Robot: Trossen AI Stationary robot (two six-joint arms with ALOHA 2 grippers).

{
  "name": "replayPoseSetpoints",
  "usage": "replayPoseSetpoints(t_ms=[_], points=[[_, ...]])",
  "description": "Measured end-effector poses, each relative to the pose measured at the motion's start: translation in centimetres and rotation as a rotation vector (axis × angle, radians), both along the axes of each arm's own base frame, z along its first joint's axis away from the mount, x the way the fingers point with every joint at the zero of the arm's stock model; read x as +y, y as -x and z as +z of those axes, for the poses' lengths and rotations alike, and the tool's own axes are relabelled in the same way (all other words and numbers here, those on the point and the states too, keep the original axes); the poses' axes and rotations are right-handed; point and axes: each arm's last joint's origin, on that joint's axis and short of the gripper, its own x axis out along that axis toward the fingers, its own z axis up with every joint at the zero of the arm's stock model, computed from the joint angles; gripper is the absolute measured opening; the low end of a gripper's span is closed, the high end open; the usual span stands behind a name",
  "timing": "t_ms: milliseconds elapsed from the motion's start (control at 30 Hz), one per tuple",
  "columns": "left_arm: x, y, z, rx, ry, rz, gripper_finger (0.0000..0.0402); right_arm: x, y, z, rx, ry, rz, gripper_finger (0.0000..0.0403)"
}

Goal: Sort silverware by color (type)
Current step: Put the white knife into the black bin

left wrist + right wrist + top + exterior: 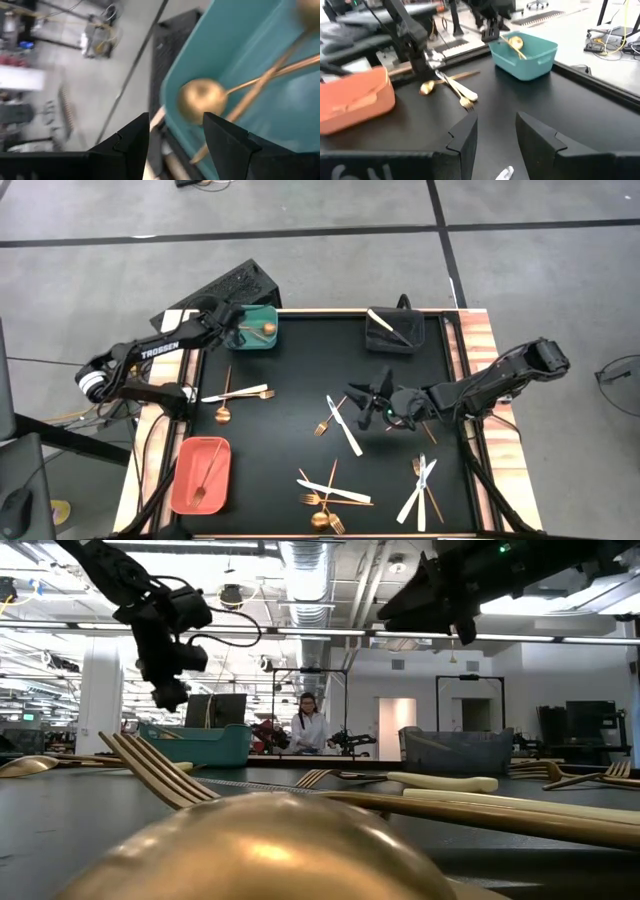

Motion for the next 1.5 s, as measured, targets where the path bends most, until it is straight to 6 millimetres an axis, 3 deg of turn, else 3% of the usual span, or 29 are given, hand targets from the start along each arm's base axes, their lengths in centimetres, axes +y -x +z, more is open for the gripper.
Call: replayPoseSetpoints(t_ms=[367,633,833,1233,1500], points=[[-5.0,-2.9,2.3,-0.533,0.223,-0.316,0.0174,-1.2,4.4,-0.8,0.221,-0.207,-0.168,0.0159],[-9.9,-5.3,1.4,-0.791,0.295,-0.542,0.0174,-1.2,7.5,-1.8,0.387,-0.280,-0.279,0.0159],[-12.8,-6.3,0.9,-0.811,0.338,-0.585,0.0174,-0.9,8.4,-1.6,0.389,-0.309,-0.292,0.0159],[-17.2,-6.7,0.6,-0.835,0.447,-0.613,0.0174,-0.6,6.9,-3.5,0.472,-0.315,-0.290,0.0159],[-18.3,-6.6,0.6,-0.769,0.345,-0.647,0.0174,-0.5,6.7,-3.9,0.495,-0.302,-0.296,0.0138]])
